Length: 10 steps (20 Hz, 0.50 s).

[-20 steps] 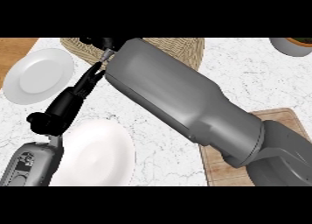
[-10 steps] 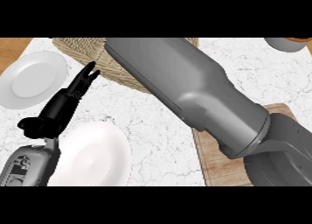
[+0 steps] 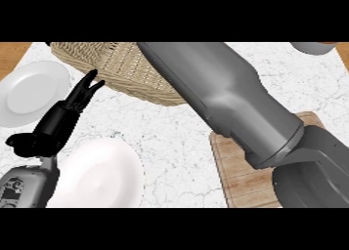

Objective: Pick the pear from the cutting board and place it in the basket

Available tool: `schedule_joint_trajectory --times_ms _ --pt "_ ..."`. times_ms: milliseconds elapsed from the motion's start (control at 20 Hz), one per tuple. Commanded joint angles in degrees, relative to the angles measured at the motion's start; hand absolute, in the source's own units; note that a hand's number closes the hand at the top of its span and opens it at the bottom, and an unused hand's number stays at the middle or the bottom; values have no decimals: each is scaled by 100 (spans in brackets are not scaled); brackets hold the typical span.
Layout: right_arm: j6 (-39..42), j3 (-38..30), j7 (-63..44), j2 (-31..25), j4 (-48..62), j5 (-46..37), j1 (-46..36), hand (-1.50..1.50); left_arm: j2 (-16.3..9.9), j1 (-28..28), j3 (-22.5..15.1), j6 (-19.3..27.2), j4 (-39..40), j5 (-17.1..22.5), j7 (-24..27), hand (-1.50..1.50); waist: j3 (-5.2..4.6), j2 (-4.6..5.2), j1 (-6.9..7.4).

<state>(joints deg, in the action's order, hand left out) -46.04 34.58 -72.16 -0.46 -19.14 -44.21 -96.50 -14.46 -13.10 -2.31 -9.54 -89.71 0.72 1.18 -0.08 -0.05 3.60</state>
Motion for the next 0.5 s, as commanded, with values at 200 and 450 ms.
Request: schedule_joint_trajectory --times_ms 200,450 --pt "-738 -52 -1030 44 121 -42 592 150 -7 196 -31 33 100 -133 -98 0 -1 33 -138" --pt "-1112 217 -1039 44 305 -457 958 150 141 151 -80 184 16 -208 -185 0 0 25 -187"
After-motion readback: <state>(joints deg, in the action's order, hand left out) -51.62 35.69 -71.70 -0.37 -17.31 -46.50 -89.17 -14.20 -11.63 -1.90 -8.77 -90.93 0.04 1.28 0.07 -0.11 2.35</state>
